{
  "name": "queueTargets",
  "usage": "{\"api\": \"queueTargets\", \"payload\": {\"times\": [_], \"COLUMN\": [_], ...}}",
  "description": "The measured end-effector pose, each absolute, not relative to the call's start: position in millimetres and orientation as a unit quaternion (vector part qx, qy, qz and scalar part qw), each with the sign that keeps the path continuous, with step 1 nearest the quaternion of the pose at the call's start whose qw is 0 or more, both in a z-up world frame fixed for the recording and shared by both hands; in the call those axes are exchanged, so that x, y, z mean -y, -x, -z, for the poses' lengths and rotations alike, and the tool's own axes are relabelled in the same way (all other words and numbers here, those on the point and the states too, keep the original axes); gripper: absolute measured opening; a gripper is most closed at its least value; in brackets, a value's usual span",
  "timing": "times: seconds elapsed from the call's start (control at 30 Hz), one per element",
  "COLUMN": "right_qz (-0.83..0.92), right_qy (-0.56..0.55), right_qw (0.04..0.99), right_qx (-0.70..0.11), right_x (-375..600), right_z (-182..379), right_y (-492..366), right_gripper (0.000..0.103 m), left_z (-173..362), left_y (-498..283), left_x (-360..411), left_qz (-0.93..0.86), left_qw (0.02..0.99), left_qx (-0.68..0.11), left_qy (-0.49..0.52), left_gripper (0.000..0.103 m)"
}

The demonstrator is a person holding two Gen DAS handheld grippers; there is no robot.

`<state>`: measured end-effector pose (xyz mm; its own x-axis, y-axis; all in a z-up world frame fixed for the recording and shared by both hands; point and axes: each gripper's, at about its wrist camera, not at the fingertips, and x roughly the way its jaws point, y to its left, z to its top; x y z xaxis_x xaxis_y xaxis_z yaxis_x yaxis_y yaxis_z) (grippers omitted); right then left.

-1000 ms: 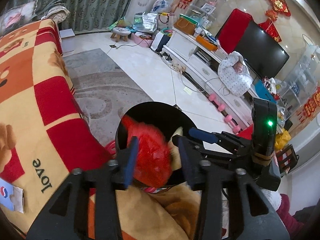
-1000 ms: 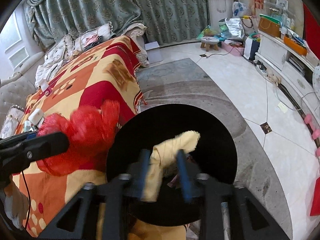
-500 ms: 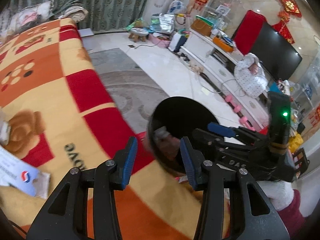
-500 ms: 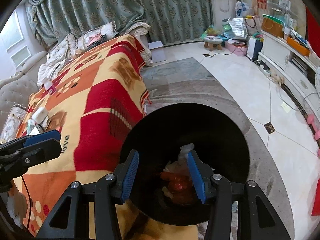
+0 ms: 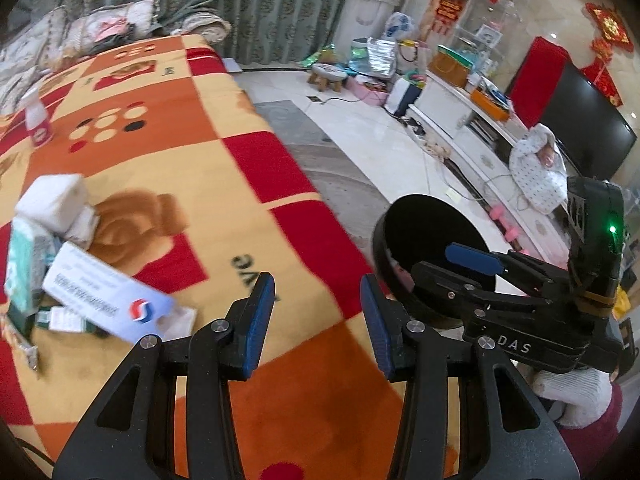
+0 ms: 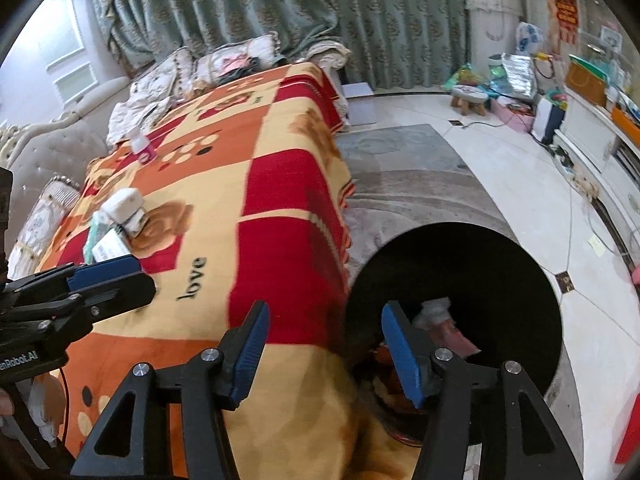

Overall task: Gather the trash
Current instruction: 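Carry bag and cloth to the black bin and open both tools, then move both tools back over the trash pile on the bed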

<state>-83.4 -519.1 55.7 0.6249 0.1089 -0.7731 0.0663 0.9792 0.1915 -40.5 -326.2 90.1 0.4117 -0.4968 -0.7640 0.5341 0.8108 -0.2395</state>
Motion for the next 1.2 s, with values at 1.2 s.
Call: {"api": "queueTargets", "payload": {"times": [1.2], "right_qz": [-0.234], "right_qy": [0.007], "right_qw": [0.854], "right_qx": [-0.465], "right_x": [313], "right_z": [-41], "right_y": [-6], "right_gripper": [0.069], "left_z": [-70], "left_y": [-5], "left_x": [106], "left_qz": [0.149], "left_qw": [0.87], "left_qx": [-0.469], "left_qy": [0.027], "left_gripper": [0.045]}}
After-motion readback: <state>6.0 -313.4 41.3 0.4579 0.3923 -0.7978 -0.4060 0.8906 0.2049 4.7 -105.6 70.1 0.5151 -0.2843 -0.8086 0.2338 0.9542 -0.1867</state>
